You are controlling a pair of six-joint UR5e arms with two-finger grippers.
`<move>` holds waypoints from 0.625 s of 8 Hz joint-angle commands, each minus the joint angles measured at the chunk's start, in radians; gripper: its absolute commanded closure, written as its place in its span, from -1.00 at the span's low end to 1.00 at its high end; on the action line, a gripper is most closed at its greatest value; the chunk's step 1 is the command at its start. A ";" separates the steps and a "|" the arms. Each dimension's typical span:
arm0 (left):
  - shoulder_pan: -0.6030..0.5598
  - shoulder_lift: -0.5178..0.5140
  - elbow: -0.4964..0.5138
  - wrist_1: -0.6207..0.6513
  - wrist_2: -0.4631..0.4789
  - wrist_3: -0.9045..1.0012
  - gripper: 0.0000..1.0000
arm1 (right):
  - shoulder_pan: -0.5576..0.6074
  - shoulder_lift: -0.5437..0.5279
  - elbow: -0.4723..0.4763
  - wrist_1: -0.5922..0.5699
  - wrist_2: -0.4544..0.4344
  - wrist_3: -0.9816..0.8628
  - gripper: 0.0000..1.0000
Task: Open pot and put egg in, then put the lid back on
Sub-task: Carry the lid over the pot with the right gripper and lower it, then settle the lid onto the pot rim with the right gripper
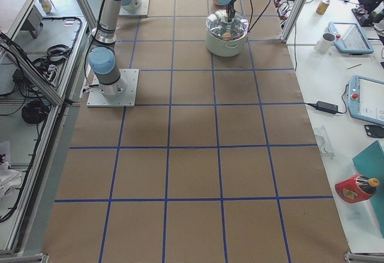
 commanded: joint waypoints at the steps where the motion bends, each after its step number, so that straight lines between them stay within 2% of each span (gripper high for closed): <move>1: -0.001 0.000 -0.003 0.000 0.006 -0.001 -1.00 | 0.000 0.010 0.002 -0.002 0.000 -0.016 1.00; 5: -0.001 0.002 -0.004 -0.001 0.007 -0.004 -1.00 | 0.000 0.017 0.002 -0.002 0.000 -0.019 1.00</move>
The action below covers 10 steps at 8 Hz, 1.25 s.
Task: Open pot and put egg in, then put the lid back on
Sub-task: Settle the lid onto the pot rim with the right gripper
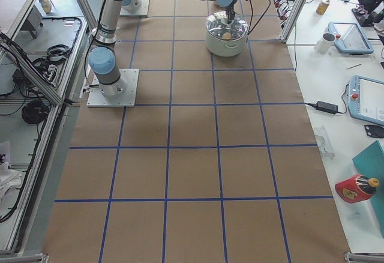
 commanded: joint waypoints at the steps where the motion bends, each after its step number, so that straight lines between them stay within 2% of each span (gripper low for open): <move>1: 0.000 0.001 0.000 0.000 -0.001 -0.002 -1.00 | 0.000 0.002 0.000 -0.001 -0.001 -0.004 1.00; 10: 0.000 0.005 0.000 0.000 0.001 -0.002 -1.00 | -0.003 0.002 0.003 -0.013 -0.026 -0.061 1.00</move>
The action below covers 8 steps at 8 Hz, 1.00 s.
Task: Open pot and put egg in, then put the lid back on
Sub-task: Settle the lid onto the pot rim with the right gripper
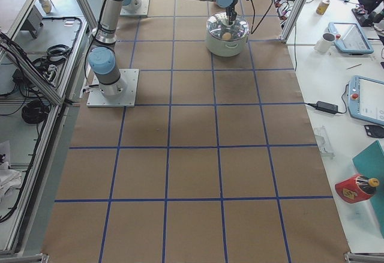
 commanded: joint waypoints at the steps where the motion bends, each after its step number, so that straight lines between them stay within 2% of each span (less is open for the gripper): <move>1: 0.000 0.001 0.000 0.000 0.001 0.000 -1.00 | 0.000 0.001 0.002 0.000 0.001 -0.001 1.00; 4: 0.000 0.001 0.000 0.001 -0.002 0.000 -1.00 | 0.000 0.001 0.002 -0.001 0.002 -0.003 1.00; 5: 0.000 0.001 0.000 0.000 0.001 0.000 -1.00 | 0.000 0.002 0.002 -0.001 0.002 -0.013 0.39; 6: -0.002 0.001 0.000 0.001 -0.001 0.000 -1.00 | 0.000 -0.001 0.002 -0.003 0.001 -0.021 -0.99; 8: -0.002 0.002 0.000 0.001 -0.001 0.000 -1.00 | -0.008 -0.008 0.002 -0.004 0.002 -0.018 -1.00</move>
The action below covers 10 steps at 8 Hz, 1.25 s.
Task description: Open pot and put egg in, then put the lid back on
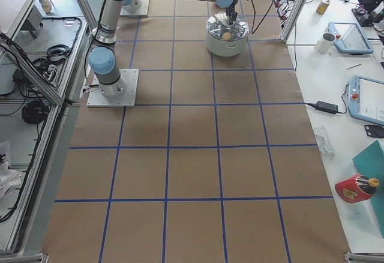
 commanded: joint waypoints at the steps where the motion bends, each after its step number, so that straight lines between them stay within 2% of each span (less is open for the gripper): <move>1: 0.000 0.001 0.000 0.000 0.001 0.000 -1.00 | -0.007 -0.020 0.000 0.000 0.011 0.007 -1.00; 3: 0.001 0.002 0.000 0.000 0.002 0.002 -1.00 | -0.015 -0.065 0.001 0.037 0.008 0.012 -1.00; 4: 0.004 0.004 0.000 0.000 0.002 0.003 -1.00 | -0.038 -0.091 0.004 0.096 0.000 0.012 -1.00; 8: 0.004 0.002 0.000 0.000 0.002 0.006 -1.00 | -0.278 -0.278 0.053 0.300 -0.011 -0.011 -1.00; 10: 0.004 0.002 0.000 0.000 0.004 0.006 -1.00 | -0.314 -0.327 0.057 0.350 -0.012 -0.036 -1.00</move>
